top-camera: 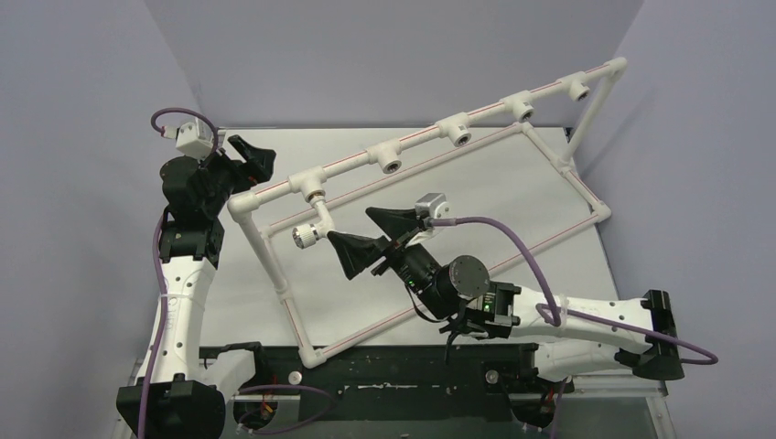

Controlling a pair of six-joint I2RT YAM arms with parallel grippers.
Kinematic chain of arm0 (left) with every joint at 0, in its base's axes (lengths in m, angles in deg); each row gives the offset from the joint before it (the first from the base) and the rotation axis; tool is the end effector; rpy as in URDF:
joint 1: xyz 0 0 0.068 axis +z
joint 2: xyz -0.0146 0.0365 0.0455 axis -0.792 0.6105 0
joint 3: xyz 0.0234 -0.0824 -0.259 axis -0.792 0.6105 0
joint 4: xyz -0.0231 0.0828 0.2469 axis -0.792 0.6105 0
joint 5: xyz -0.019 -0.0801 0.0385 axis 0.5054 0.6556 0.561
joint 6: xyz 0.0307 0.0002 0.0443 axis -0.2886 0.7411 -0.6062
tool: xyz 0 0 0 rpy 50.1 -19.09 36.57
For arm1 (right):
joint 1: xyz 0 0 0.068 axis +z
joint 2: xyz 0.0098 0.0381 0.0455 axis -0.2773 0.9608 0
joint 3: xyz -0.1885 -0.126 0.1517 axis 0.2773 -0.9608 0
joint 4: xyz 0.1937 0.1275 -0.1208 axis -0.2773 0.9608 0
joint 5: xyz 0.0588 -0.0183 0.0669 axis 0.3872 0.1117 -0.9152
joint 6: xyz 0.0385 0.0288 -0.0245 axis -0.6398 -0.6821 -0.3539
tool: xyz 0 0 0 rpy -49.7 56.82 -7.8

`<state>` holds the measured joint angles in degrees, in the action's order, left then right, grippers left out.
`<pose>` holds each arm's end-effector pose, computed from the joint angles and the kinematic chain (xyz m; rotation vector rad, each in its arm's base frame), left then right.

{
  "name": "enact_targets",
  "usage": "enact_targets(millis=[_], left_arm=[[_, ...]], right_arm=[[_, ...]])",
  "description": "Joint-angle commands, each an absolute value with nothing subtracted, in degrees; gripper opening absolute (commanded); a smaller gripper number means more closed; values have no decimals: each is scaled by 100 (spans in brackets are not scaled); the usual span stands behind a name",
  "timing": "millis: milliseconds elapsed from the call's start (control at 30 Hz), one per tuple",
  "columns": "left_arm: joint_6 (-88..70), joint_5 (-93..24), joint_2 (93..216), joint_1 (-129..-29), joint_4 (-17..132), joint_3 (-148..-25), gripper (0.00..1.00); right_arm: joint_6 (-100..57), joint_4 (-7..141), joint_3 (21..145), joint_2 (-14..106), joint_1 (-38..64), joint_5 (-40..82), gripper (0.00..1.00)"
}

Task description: Install the water faucets

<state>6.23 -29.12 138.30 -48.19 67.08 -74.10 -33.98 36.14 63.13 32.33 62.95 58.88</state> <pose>0.2381 0.0089 0.3884 -0.2804 1.6940 -0.4981 0.0690 0.2617 0.3999 -0.2220 1.3644 1.1297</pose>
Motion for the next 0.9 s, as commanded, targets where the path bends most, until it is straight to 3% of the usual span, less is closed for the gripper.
enact_targets(millis=[0,500,867], left_arm=[[625,-2803,13796,-4795,6420,-7527,87],[674,-2737,13843,-4763,6389,-7513,86],[663,-2732,13856,-4765,6391,-7519,87]], right_arm=[[-1178,4445,6956,2890,6247,5031,92],[2671,6144,7717,2875,6273,3926,88],[3921,6830,8096,3281,6592,3974,89]])
